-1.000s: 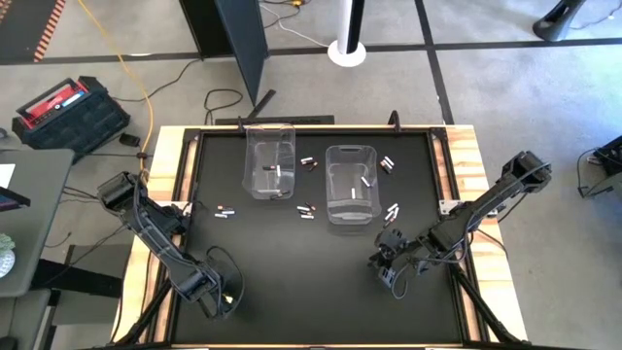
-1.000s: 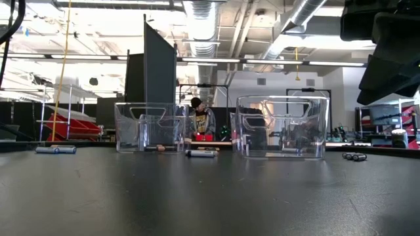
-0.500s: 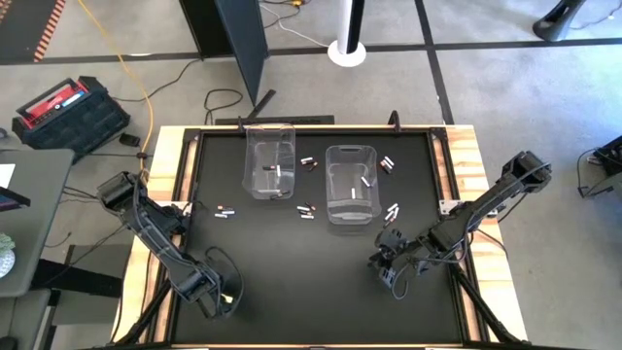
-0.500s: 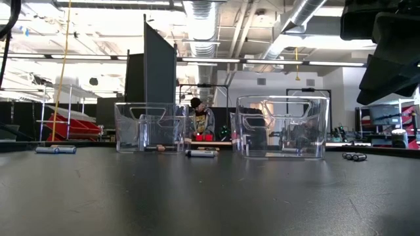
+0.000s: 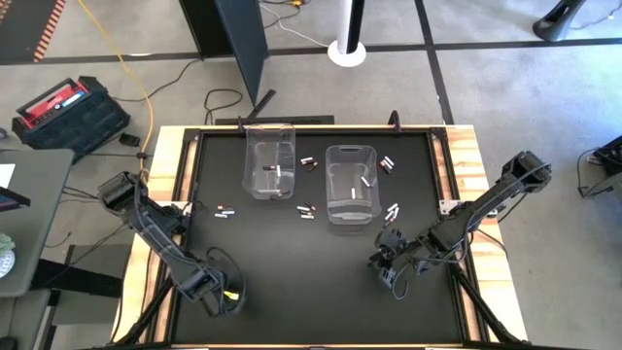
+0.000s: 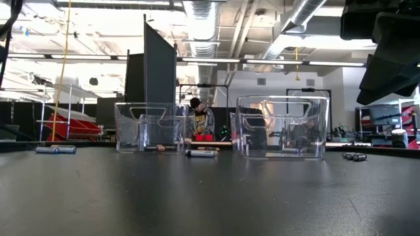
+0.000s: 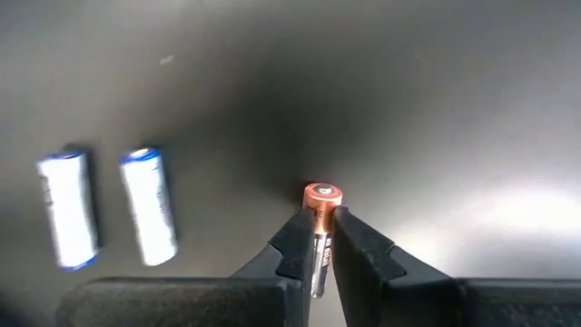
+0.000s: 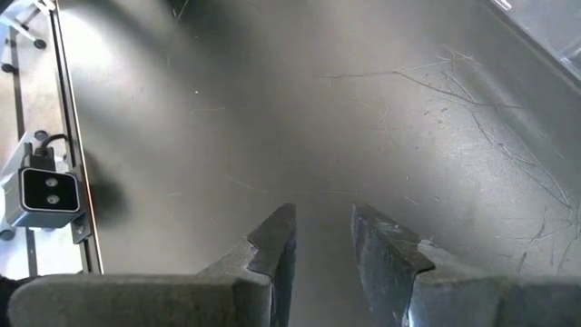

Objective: Sort batteries
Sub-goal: Put the black battery into the left transparent bin

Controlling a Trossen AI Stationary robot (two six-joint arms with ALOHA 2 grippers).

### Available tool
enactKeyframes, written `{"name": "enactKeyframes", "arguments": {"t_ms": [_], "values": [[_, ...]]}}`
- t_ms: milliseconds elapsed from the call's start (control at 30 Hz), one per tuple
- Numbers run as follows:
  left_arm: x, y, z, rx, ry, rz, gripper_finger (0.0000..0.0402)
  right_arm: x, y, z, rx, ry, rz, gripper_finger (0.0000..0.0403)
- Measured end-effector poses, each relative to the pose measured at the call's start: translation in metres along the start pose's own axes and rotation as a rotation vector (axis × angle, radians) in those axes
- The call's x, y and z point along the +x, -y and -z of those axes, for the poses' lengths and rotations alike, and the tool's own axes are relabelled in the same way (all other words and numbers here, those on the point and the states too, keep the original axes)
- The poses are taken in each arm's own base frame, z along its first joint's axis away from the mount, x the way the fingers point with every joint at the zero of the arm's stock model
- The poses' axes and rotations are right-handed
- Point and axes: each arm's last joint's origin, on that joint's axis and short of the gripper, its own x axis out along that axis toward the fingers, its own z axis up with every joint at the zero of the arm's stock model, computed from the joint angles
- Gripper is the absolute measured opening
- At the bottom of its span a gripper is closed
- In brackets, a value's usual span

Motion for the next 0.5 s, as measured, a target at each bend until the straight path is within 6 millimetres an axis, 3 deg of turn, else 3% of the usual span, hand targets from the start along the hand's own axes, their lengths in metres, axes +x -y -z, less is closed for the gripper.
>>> {"name": "enactKeyframes", "arguments": {"t_ms": [233,500], "values": [[-0.009,0.016,-0.009,0.027,0.083,0.084,0.0031,-0.001,-0.002,0.003,-0.026,-0.007,-0.009,0.0126],[-0.016,0.032,-0.040,0.069,0.124,0.110,0.0031,-0.001,-0.002,0.003,-0.034,-0.006,-0.009,0.0126]]}}
